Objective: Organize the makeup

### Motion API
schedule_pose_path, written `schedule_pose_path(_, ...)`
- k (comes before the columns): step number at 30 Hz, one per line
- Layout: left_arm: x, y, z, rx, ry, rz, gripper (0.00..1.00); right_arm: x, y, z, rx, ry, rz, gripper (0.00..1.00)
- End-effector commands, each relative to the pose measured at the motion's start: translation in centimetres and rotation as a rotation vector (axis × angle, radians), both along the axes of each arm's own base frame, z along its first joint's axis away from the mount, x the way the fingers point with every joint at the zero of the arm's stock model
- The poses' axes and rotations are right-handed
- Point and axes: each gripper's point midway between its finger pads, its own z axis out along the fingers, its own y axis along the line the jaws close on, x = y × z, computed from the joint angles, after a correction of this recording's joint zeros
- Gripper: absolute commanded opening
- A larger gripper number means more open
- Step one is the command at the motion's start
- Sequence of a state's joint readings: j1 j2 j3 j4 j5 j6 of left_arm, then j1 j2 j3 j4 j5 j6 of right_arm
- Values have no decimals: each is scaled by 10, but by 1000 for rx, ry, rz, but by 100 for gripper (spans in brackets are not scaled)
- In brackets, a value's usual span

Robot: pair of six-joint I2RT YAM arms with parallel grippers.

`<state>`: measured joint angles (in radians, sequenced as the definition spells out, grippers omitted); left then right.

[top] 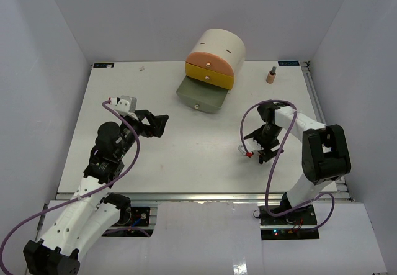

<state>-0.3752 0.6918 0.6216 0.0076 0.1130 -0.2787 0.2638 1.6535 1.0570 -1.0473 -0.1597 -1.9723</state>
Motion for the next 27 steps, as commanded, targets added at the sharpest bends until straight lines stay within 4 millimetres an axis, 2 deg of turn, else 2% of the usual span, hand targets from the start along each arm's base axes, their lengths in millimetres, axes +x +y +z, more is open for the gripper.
schedule_pose_path(1, -3, -1, 5, -12, -12, -12, 98, 19, 4, -12, 10, -98, 389, 81)
schedule_pose_path(5, -4, -1, 5, -14, -13, -9, 98, 26, 6, -19, 10, -126, 394, 72)
schedule_pose_path(10, -3, 0, 5, -15, -12, -7, 98, 30, 13, -17, 42, -139, 373, 57)
schedule_pose_path(12, -3, -1, 5, -15, -11, -7, 98, 30, 18, -15, 69, -142, 347, 45)
schedule_pose_path(16, -4, 0, 6, -19, -14, -4, 98, 34, 34, -1, 159, -155, 251, 30)
schedule_pose_path(19, -4, 0, 6, -20, -13, -6, 98, 41, 56, 21, 260, -177, 162, 23)
schedule_pose_path(22, -4, 0, 7, -23, -15, -6, 98, 46, 91, 52, 399, -141, -57, 15)
schedule_pose_path(24, -4, 0, 6, -22, -14, -6, 98, 56, 121, 75, 461, -130, -254, 8)
schedule_pose_path(25, -4, 0, 7, -24, -14, -6, 98, 78, 133, 94, 497, -166, -438, 8)
schedule_pose_path(27, -4, -1, 6, -23, -12, -8, 98, 98, 154, 118, 529, -219, -534, 8)
